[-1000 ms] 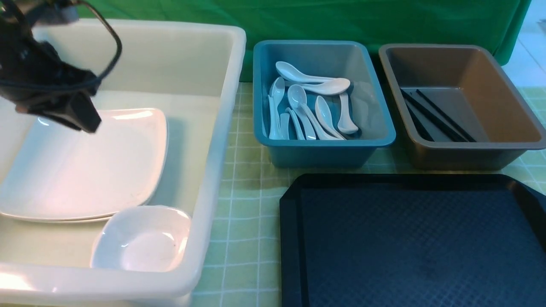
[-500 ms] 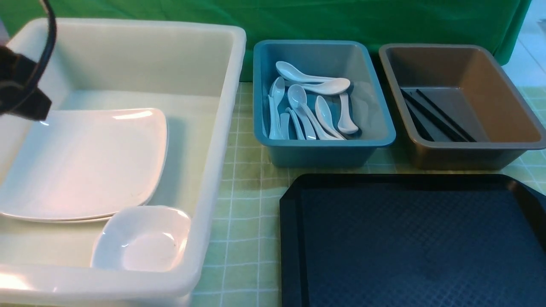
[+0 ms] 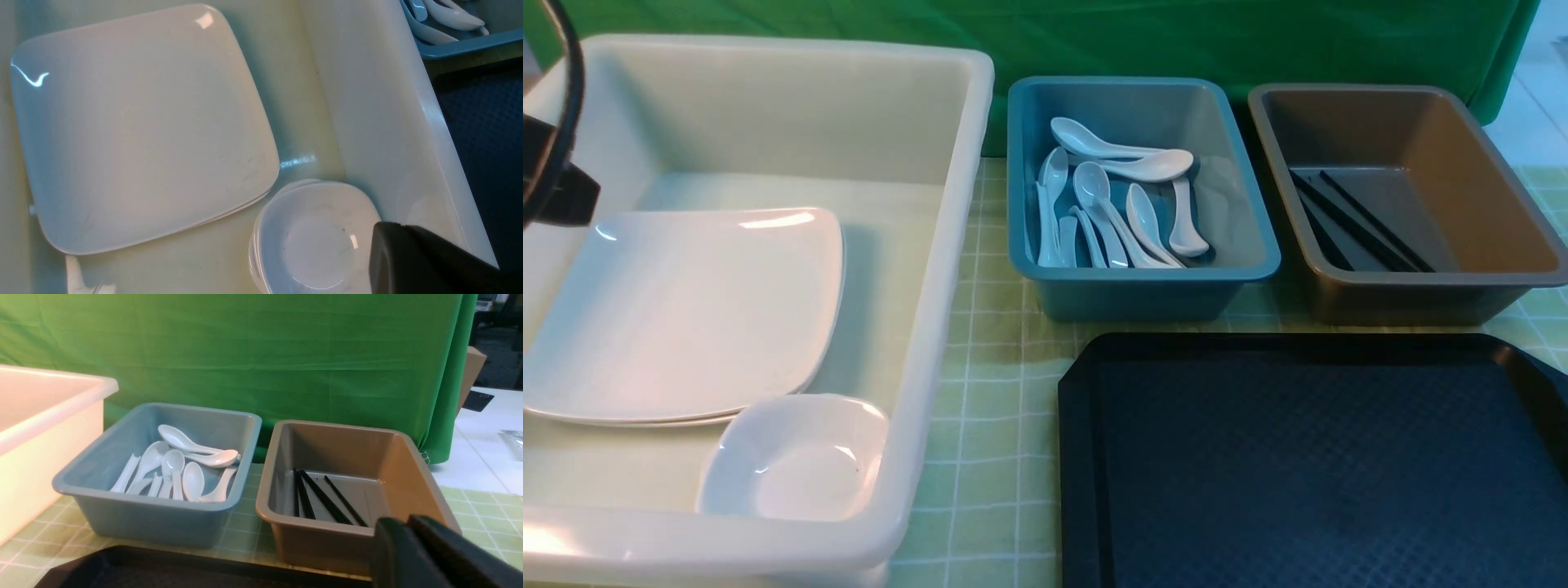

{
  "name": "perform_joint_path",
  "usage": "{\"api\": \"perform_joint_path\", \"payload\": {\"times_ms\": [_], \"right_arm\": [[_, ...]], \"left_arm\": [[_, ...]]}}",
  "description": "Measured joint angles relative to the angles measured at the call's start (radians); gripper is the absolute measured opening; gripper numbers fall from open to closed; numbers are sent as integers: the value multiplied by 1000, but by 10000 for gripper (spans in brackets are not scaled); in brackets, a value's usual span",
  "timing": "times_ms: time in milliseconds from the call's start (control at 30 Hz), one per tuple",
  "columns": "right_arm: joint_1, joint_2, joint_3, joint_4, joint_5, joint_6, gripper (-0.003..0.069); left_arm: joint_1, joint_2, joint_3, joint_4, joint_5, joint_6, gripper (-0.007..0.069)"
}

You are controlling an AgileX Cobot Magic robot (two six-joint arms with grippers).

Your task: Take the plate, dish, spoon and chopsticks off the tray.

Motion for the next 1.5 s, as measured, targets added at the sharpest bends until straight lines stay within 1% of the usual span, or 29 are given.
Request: {"api": "perform_joint_path", "payload": {"times_ms": [400,433,500,567,733,933,1167,1300,1400,1500], "right_arm": [[0,-12,17,0,-1,0,70],[0,-21,31,-7,-1,0,71],[0,-54,71,-59,-1,0,75],[-10,-85,118,-120,0,0,79],[-53,-161,222,-164,5,0,90],[-107,-238,302,-172,41,0,109],[-120,-255,303,-177,107,1,123],[-120,-255,303,-177,110,1,126],[-120,-255,303,-177,112,1,132],[-120,-255,303,-177,112,1,140]], "left_arm": [[0,0,0,0,-8,0,-13],[0,0,0,0,-8,0,-13],[0,0,0,0,-9,0,-13],[0,0,0,0,-9,0,-13],[0,-1,0,0,-9,0,-13],[0,-1,0,0,15,0,-13],[0,-11,0,0,66,-1,-13],[0,-69,1,9,70,-26,-13],[0,-152,17,12,70,-36,-13],[0,-263,66,12,70,-77,-13]]}}
